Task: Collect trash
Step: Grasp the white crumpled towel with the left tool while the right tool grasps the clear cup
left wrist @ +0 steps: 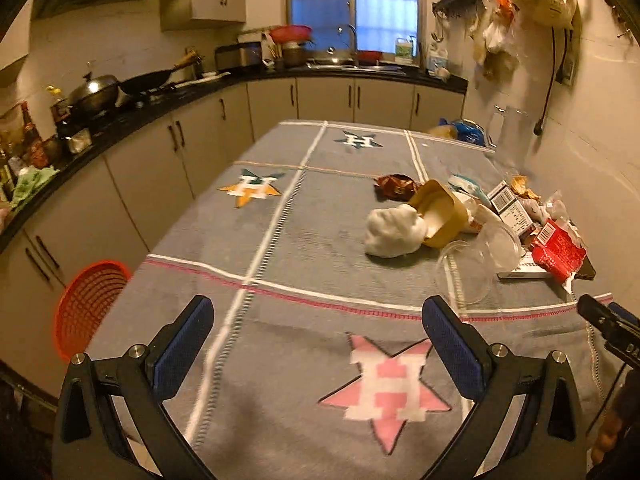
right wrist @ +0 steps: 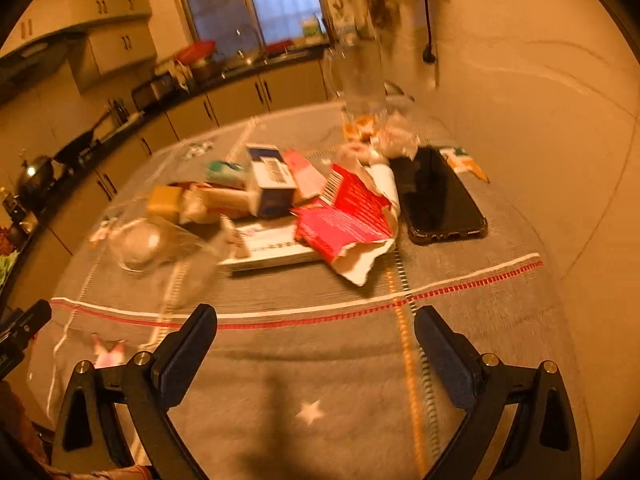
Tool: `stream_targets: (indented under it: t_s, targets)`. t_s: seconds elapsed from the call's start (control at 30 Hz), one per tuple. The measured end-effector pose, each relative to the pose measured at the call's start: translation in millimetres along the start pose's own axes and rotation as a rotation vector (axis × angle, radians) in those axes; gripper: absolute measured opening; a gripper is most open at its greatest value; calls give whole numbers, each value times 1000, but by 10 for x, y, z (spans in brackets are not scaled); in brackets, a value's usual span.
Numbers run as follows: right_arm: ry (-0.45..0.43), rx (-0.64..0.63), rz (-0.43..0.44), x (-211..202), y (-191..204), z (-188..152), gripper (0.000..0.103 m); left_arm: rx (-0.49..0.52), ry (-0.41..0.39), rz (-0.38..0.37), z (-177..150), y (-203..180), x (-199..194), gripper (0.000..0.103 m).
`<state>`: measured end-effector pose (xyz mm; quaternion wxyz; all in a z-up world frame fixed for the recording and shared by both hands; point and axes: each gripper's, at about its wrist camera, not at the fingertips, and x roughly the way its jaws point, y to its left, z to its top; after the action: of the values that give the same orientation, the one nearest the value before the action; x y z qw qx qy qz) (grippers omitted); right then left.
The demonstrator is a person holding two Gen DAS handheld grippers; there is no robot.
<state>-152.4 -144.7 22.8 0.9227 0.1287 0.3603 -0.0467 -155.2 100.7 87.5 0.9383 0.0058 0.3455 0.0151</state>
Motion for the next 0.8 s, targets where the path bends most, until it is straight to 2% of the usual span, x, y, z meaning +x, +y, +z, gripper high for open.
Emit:
stream_targets:
  t_s: [0.13, 0.3, 0.53, 0.8]
  targets:
    - [-58, 1, 3, -226, 125, -42, 101, -6, -24, 5, -39, 36, -126, 103]
    - [-110, -2, 20, -401, 199, -72, 101, 32, -61, 58, -82, 39, -288, 103]
    - [-106, -4, 40, -437, 294, -150, 101, 44, -77, 100, -112, 106, -374, 103]
    - [-119, -54, 60, -467, 489, -206, 101, 39, -44, 120, -162, 227, -319, 103]
